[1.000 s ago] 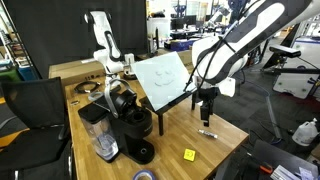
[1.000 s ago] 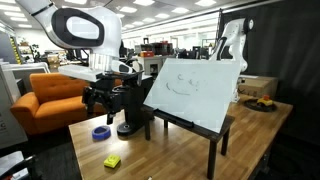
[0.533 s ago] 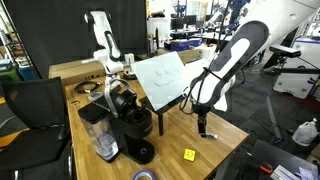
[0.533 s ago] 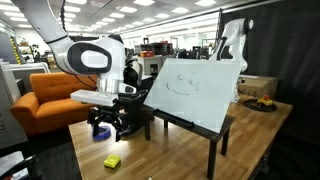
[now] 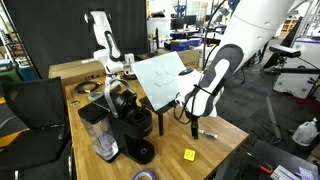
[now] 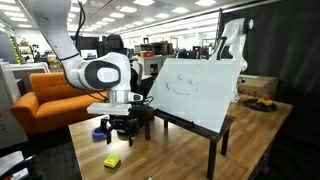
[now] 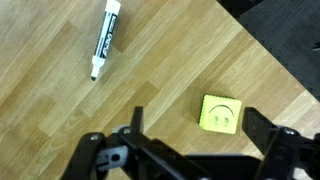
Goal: Use the yellow eraser to clean the whiteboard
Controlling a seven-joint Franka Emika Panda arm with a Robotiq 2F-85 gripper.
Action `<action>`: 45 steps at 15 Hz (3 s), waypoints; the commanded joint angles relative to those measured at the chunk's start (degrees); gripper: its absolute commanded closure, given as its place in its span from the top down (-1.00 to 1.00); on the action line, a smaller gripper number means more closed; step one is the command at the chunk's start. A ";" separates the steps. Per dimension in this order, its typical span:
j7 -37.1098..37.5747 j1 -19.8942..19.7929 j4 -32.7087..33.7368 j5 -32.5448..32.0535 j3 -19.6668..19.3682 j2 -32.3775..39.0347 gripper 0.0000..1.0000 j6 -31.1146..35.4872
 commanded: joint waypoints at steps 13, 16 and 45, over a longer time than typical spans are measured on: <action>2.96 -1.45 0.47 0.05 3.87 2.80 1.00 -0.09; 6.17 -1.01 0.35 0.17 4.99 5.40 1.00 1.62; 14.89 4.48 3.62 -2.37 1.97 16.92 1.00 14.76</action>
